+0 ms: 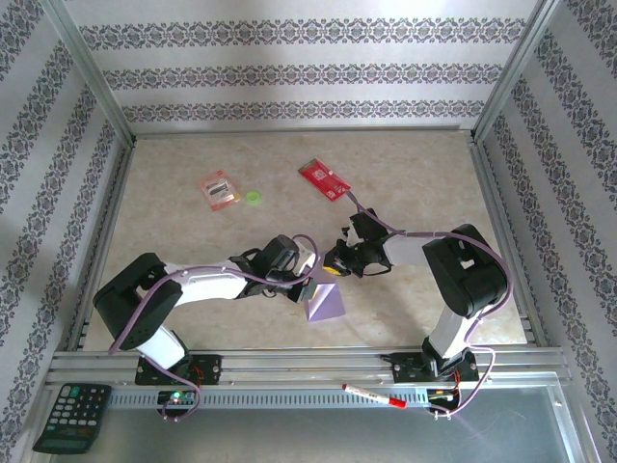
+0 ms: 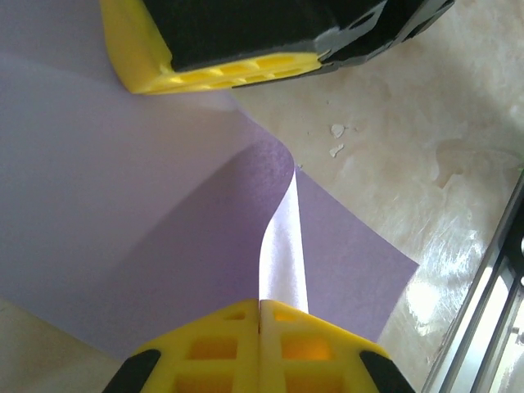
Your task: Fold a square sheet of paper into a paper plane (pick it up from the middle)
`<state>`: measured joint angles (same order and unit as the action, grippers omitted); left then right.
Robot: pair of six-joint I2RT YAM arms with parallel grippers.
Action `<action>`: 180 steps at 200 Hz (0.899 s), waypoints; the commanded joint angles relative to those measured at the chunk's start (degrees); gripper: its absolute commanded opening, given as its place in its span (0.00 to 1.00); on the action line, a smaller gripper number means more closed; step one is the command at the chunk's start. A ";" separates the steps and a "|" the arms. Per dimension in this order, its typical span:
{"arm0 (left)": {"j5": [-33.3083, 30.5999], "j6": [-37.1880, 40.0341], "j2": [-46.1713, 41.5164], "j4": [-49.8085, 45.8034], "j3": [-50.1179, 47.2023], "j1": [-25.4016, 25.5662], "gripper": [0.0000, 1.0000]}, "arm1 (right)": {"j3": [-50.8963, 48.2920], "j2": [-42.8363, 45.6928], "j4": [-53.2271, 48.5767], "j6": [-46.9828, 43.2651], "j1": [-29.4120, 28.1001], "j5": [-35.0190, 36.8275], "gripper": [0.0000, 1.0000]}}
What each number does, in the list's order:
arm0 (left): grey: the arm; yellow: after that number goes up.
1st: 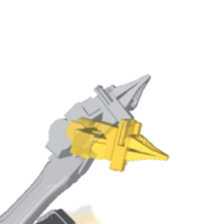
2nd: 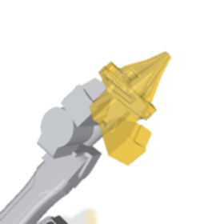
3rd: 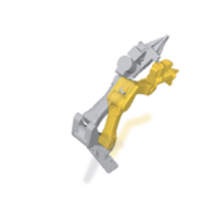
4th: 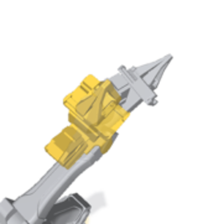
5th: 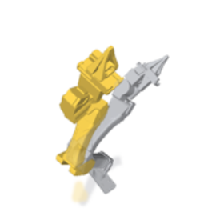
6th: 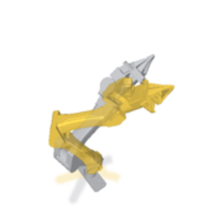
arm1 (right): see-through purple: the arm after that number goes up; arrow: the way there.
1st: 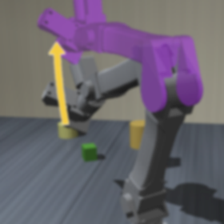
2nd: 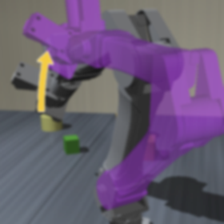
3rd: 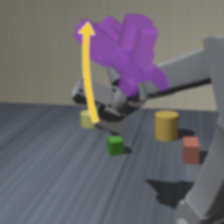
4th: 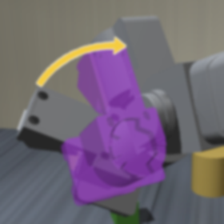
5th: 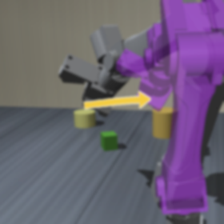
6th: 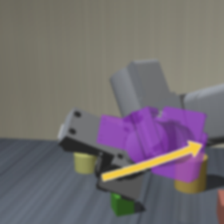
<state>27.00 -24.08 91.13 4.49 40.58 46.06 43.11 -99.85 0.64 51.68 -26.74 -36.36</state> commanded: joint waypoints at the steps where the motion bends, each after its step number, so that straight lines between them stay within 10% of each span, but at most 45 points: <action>1: 2.00 -1.58 0.45 3.47 -1.52 -1.17 0.00 | -1.19 -0.57 0.29 -0.16 0.26 1.11 0.10; 180: 3.74 -3.08 3.12 5.35 -2.27 -3.79 0.03 | -1.81 -1.22 1.11 0.44 -0.31 1.29 0.10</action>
<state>29.85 -26.48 93.30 8.43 37.78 43.38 42.59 -99.85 1.72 52.14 -26.74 -36.51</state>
